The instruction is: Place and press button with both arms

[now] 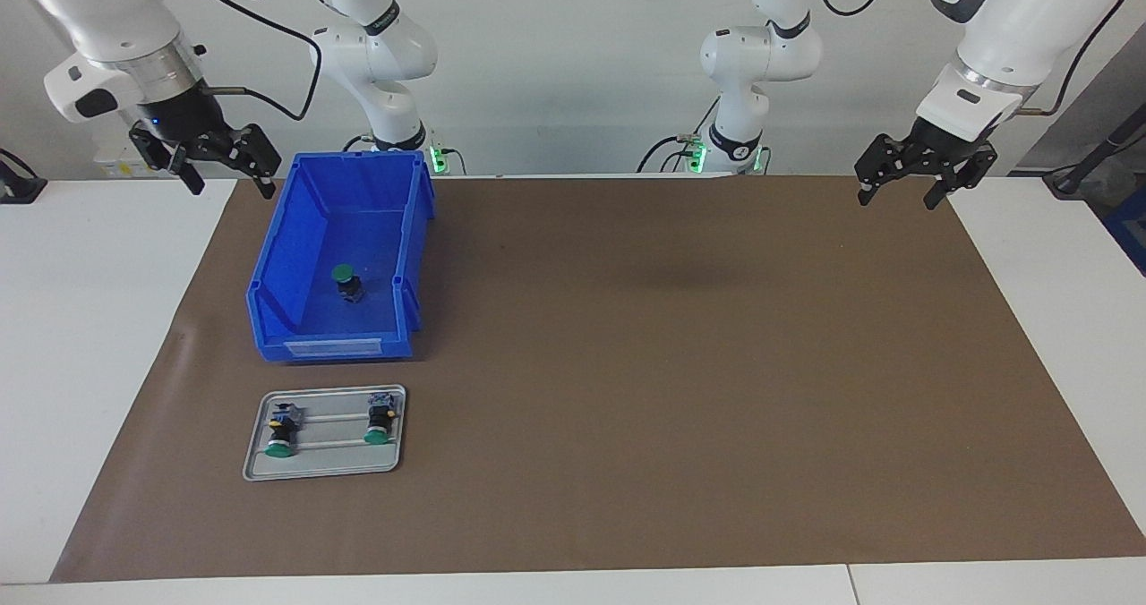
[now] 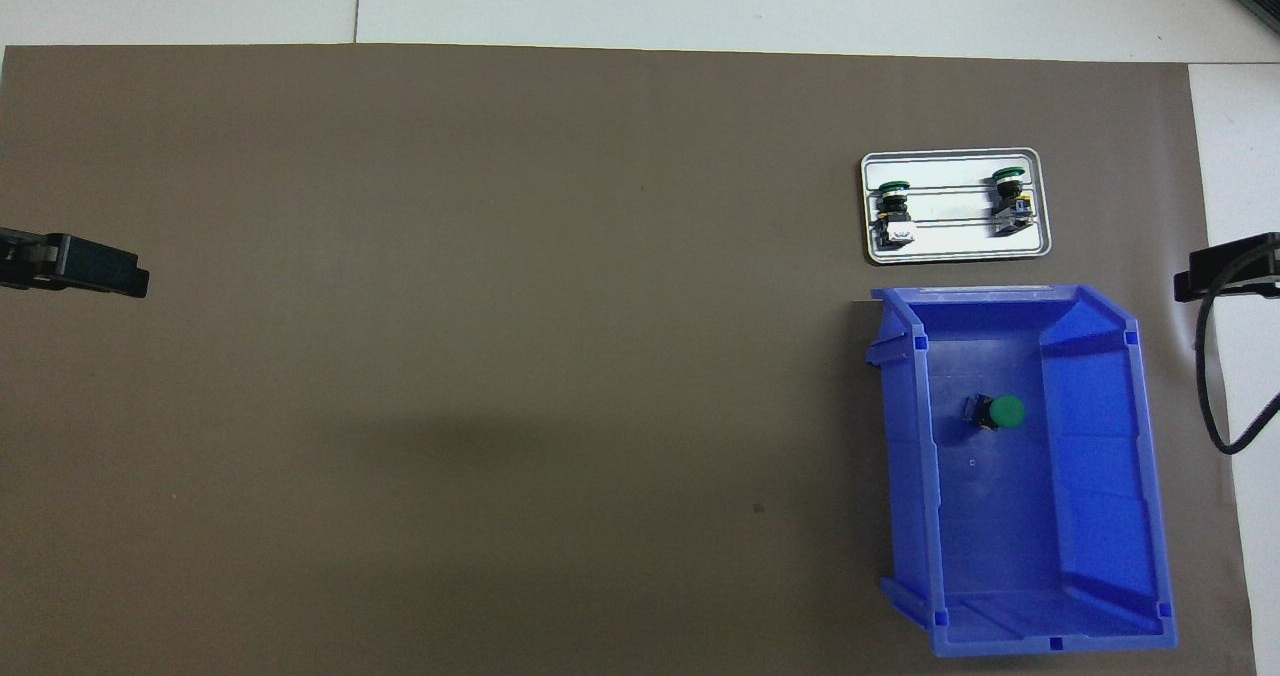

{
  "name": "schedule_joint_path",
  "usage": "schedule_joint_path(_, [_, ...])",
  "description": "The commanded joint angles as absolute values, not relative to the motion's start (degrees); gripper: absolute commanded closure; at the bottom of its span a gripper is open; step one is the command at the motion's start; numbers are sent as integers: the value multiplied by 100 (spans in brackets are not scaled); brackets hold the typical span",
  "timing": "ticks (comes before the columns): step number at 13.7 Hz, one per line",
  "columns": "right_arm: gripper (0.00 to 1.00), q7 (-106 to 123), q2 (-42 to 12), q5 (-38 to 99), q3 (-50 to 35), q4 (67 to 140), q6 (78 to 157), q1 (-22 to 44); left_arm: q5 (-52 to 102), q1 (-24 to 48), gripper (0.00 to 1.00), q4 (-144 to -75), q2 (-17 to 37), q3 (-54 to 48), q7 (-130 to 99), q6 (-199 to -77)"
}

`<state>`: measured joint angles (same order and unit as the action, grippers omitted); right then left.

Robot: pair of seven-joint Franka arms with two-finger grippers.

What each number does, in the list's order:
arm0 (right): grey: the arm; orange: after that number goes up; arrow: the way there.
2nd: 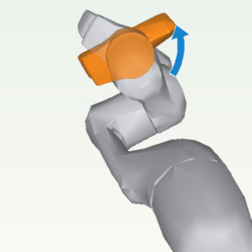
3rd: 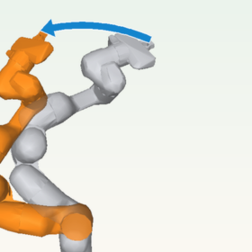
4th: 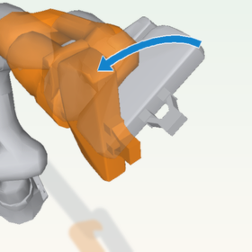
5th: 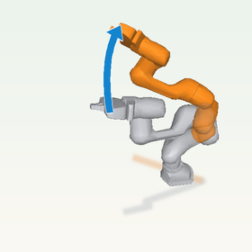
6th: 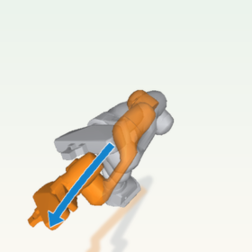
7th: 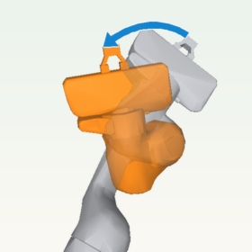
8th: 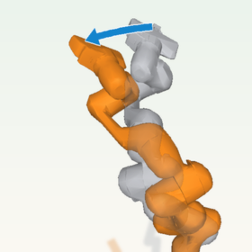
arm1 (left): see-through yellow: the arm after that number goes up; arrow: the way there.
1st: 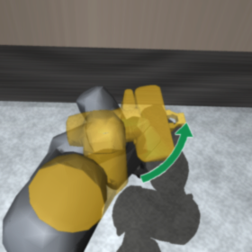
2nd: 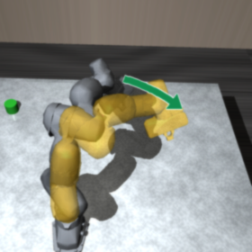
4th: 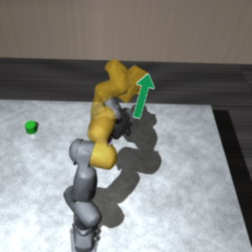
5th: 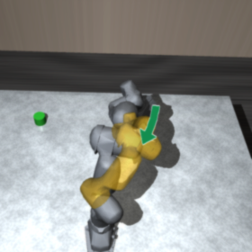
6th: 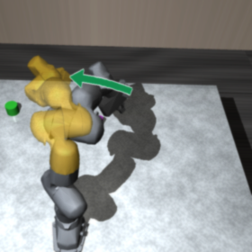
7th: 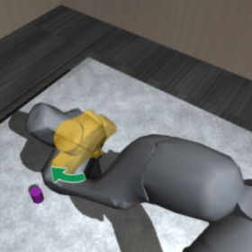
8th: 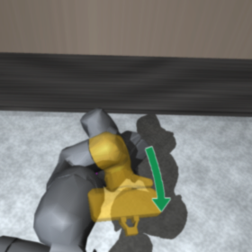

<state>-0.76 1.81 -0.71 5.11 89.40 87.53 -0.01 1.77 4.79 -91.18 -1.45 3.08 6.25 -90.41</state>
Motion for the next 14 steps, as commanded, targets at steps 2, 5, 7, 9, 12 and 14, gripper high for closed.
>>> schedule_joint_path(2, [0, -132, 246, -88, 492, 9000, 8684, 87, 88, 431, 0, -9281, -299, 264, 563, -9088])
schedule_joint_path(5, [0, -158, 255, -132, 642, 9070, 8701, 281, 88, 431, 0, -9281, -299, 264, 563, -9088])
schedule_joint_path(7, [0, -158, 264, -105, 650, 9070, 8666, 220, 88, 431, 0, -9281, -299, 264, 563, -9088])
schedule_joint_path(9, [0, -105, 281, -114, 650, 9062, 8622, 220, 88, 431, 0, -9281, -299, 264, 563, -9088])
schedule_joint_path(12, [0, -62, 290, -149, 642, 9053, 8648, 281, 88, 431, 0, -9281, -299, 264, 563, -9088])
schedule_joint_path(14, [0, -62, 290, -149, 615, 9062, 8640, 281, 88, 431, 0, -9281, -299, 264, 563, -9088])
